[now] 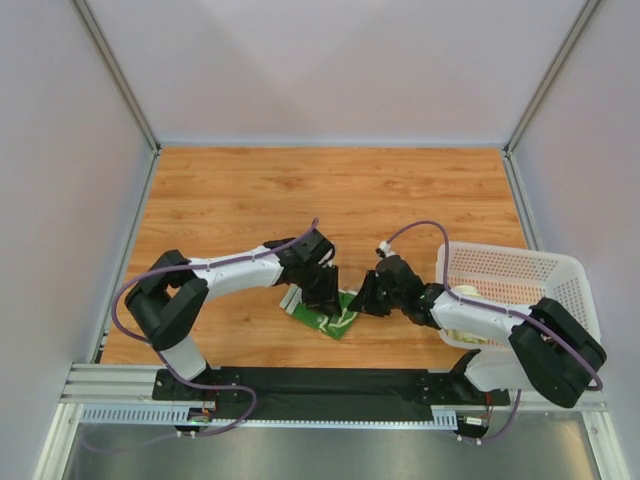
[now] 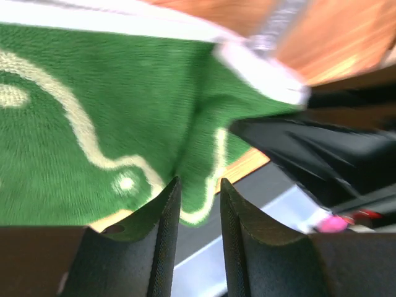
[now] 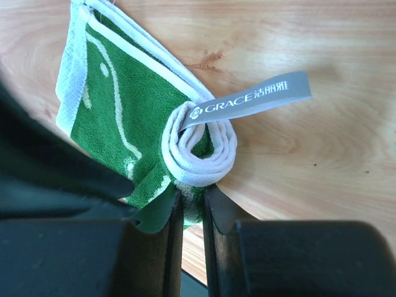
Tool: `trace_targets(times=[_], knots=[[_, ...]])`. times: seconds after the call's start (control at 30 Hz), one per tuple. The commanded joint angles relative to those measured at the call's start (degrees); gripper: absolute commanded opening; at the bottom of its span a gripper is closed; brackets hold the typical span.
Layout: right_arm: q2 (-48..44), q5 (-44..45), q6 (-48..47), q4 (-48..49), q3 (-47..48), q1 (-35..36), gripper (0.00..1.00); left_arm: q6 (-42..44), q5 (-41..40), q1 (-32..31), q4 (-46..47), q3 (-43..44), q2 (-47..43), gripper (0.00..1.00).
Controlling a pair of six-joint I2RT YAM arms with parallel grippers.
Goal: Roll the towels
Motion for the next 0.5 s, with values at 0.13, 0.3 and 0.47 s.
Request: trace_targets(times=[0.13, 0.3, 0.47], knots=[[0.99, 1.05, -2.07, -9.02, 5.68, 0.68, 0.05, 8.52, -27.17, -9.60, -26.26, 12.88, -3.96, 0.38], [2.84, 0.35, -2.34, -12.89, 8.41, 0.59, 0.04, 9.40, -40.78, -17.06, -27.93, 13.67, -6.68, 0.35], [5.12, -0.54, -2.16, -14.03, 9.73, 0.68, 0.02, 10.54, -48.61, -24.28, -26.18, 15.95, -5.72, 0.35]])
